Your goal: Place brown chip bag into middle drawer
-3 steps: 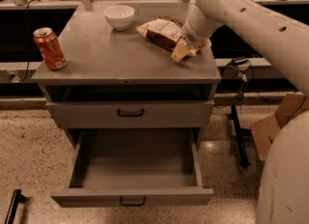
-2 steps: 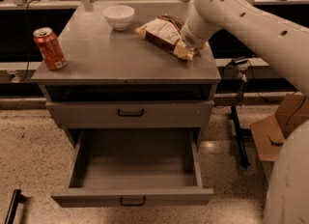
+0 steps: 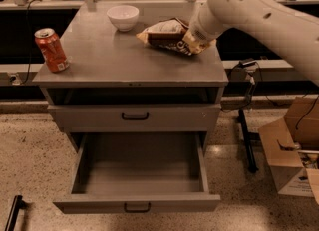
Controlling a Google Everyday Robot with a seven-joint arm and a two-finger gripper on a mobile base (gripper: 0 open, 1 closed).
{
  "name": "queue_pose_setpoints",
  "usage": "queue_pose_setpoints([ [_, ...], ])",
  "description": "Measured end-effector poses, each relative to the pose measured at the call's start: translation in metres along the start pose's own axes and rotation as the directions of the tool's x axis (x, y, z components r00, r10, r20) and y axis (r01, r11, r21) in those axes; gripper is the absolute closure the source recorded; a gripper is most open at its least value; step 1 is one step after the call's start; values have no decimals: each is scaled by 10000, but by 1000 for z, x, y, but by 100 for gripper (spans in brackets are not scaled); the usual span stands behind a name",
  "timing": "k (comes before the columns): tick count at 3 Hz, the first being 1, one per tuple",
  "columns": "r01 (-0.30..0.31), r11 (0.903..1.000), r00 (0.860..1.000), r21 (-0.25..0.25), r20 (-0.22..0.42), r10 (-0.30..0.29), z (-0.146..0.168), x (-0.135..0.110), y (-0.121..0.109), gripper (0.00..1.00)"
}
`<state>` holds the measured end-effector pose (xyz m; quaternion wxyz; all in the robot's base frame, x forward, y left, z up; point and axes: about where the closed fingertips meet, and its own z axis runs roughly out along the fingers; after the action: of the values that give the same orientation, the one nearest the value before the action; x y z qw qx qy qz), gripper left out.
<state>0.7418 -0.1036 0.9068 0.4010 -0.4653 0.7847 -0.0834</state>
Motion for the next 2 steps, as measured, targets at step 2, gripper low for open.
queue_pose_setpoints([
  [2, -101, 9982, 9614, 589, 2752, -66, -86, -29, -23, 100],
])
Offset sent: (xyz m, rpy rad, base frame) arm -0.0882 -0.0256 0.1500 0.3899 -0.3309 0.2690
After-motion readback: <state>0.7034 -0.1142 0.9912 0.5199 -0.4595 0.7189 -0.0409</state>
